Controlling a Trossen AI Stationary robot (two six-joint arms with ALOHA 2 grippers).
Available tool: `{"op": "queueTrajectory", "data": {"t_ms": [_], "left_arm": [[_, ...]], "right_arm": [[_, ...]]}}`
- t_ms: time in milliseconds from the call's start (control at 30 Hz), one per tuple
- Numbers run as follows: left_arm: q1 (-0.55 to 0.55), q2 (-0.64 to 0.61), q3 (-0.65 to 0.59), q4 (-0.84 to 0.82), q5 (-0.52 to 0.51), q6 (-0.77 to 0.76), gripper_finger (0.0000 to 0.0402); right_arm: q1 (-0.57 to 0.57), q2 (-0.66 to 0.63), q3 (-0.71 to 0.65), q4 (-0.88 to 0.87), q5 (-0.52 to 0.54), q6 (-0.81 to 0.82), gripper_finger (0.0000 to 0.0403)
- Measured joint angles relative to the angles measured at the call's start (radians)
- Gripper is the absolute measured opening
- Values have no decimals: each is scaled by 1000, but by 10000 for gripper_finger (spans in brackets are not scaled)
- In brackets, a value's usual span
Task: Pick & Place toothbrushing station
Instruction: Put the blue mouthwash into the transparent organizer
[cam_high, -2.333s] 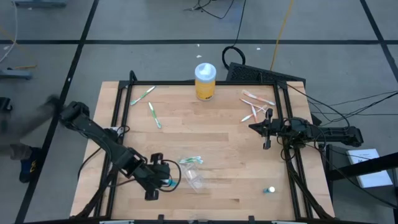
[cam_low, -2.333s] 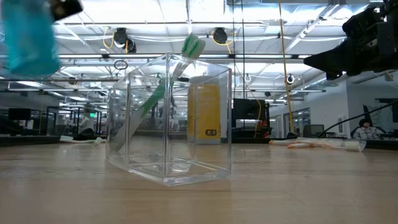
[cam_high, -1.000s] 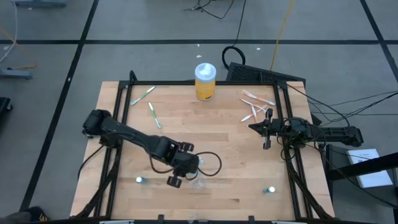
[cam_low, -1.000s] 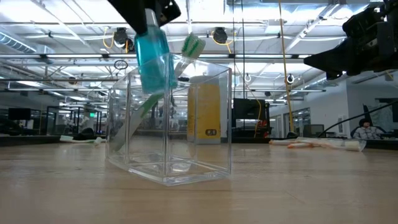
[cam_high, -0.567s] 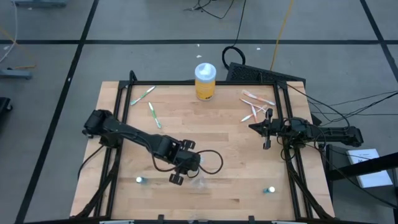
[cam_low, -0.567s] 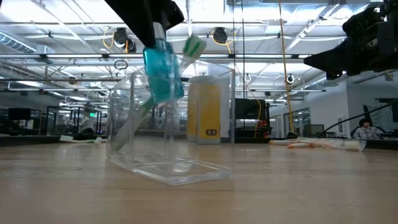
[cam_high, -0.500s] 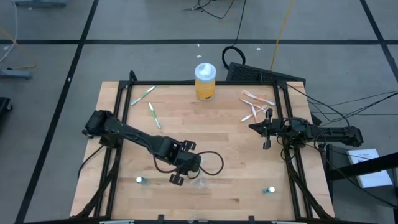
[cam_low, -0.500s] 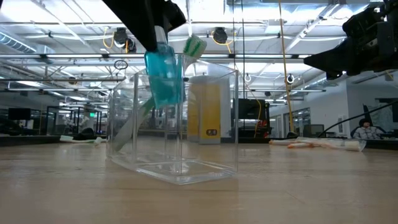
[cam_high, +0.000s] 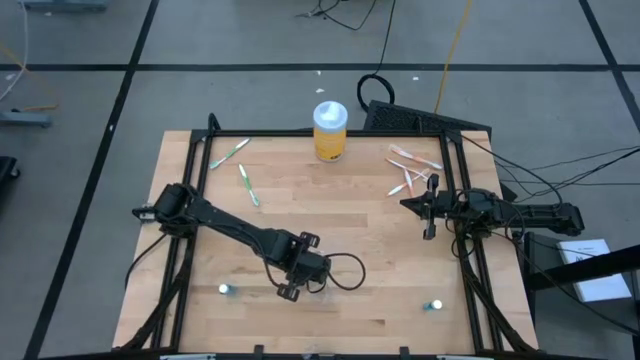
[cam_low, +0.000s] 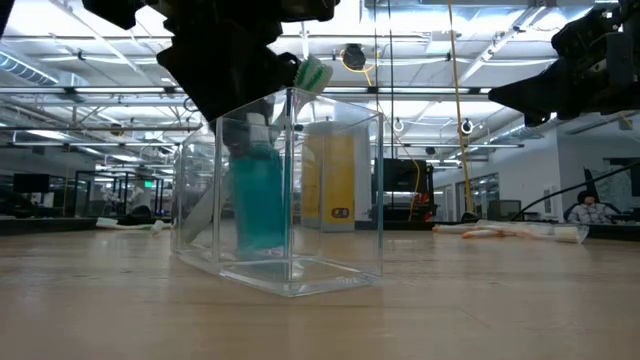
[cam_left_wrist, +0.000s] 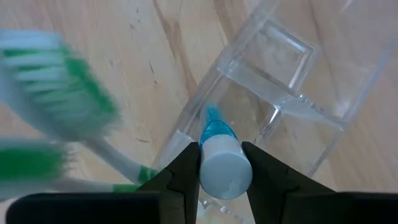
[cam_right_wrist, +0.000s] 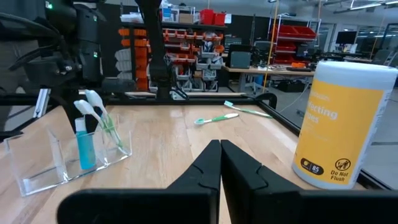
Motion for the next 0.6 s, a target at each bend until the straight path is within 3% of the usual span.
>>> {"op": "queueTrajectory", "data": {"t_ms": [267, 600], "left_arm": [[1, 6, 2, 1, 6, -2, 105], [0, 10, -2, -4, 11, -21, 165]], "right_arm": [[0, 0, 0, 0, 0, 0, 4], [0, 0, 0, 0, 0, 0, 4]]}}
